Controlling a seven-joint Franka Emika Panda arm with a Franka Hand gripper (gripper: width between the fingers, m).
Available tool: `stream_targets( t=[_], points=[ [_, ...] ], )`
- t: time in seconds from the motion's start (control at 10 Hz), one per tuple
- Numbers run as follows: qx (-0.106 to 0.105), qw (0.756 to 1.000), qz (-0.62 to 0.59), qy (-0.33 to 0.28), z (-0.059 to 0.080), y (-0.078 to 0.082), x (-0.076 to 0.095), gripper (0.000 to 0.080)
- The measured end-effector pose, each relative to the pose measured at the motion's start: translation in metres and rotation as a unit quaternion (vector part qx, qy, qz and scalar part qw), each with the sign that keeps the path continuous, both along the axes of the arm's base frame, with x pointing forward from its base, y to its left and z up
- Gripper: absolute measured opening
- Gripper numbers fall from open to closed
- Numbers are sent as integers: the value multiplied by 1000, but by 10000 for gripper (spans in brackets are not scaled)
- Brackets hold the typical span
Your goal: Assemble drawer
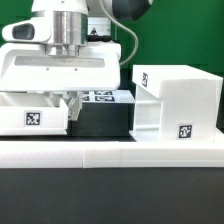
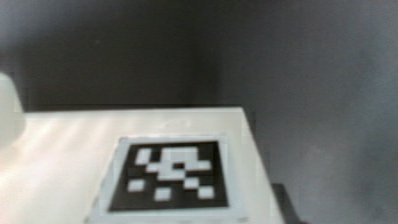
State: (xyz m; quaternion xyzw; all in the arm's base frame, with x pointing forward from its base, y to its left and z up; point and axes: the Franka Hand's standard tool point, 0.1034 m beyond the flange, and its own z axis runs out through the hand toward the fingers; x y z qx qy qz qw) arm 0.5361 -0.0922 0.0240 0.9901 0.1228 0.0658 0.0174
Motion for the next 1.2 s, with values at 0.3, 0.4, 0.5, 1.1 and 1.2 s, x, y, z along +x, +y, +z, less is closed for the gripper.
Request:
stream_targets(
  t=[0.3,0.4,0.5,1.1,1.2],
  points=[
    [-18,990,136,14,2,-3,-3,41],
    [-26,983,183,16,3,-2,-2,41],
    [-33,972,233,20,3,0,-4,41],
    [-59,917,392,35,0,-7,-8,41],
    [-66,901,427,39,-1,-8,-8,41]
  ],
)
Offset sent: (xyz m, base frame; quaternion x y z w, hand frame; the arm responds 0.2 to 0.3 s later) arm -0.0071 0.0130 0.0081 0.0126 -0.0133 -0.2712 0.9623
